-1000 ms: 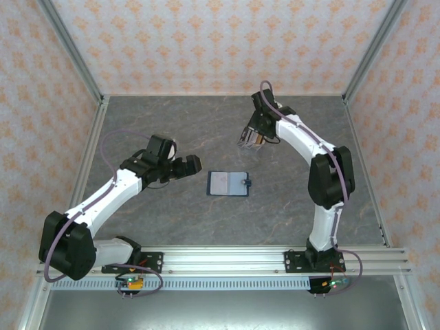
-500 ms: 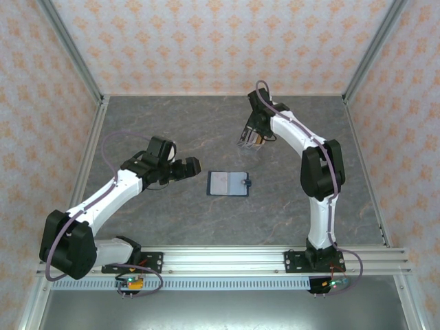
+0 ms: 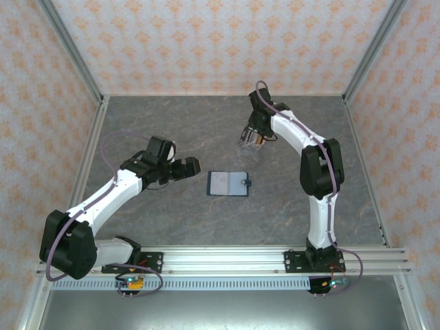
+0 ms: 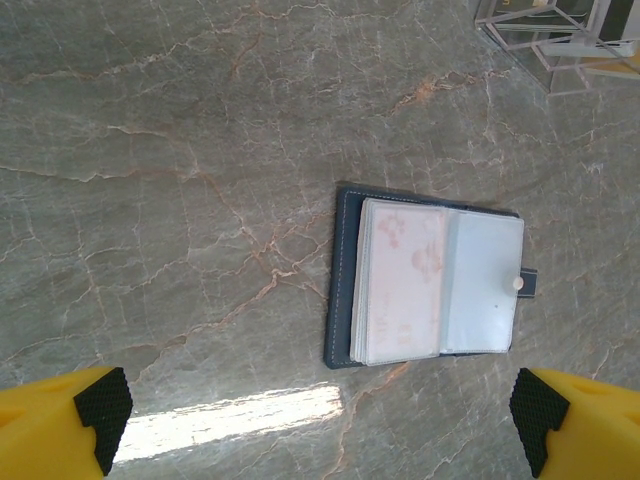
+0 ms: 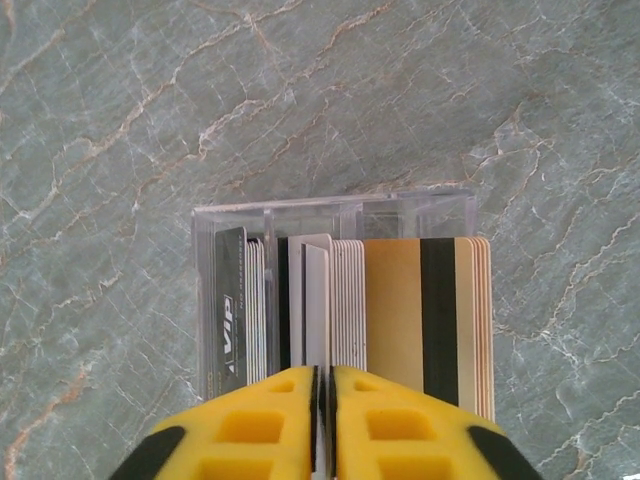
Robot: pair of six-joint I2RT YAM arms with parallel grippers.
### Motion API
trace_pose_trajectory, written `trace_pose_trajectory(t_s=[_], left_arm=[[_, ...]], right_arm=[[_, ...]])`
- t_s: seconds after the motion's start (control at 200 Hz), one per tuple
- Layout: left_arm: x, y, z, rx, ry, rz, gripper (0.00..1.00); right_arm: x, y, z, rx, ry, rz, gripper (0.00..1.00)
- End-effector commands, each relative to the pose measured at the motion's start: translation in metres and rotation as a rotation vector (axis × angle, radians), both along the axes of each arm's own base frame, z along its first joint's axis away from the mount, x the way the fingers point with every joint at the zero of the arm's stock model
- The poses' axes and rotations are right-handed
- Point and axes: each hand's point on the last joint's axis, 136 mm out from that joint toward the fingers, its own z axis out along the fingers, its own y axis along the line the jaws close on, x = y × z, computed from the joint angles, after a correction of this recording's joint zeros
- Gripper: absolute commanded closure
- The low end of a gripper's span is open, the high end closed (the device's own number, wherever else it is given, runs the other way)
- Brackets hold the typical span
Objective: Take the credit cards out of the card holder
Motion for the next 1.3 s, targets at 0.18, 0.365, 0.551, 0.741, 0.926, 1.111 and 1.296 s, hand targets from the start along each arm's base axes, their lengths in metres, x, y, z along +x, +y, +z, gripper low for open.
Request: trace_pose_trajectory(t_s=[0.18,0.365,0.551,0.741,0.926,1.111,1.296], left_arm=[[0.000,0.000,-0.004,-0.001,0.006,-0.018,0.00],[-0.002,0.001,-0.008,0.003,0.026,-0.007,0.00],[-0.004,0.004,-0.016,0.015,0.068,0.015,0.00],[-0.007,0.013,-0.029,0.054,0.116,0.062,0.00],[-0.013,0.019,-0.038,0.063,0.156,0.105,0.00],[-0.020,0.020,-0.043,0.060,0.182,0.118,0.00],[-0.024,0.019,-0.044,0.046,0.198,0.125,0.00]], right_arm=[[-0.007,-0.002,0.028,-0.004,-0.007,0.044,0.72],[-0.030,-0.004,0.046,0.033,-0.019,0.060,0.66],[-0.083,-0.002,0.052,0.096,-0.014,0.096,0.55],[-0.149,0.020,0.028,0.068,0.041,0.162,0.46],[-0.189,0.060,-0.005,0.069,0.086,0.234,0.44],[-0.201,0.099,-0.032,0.073,0.130,0.319,0.47],[-0.199,0.116,-0.050,0.005,0.158,0.390,0.51]])
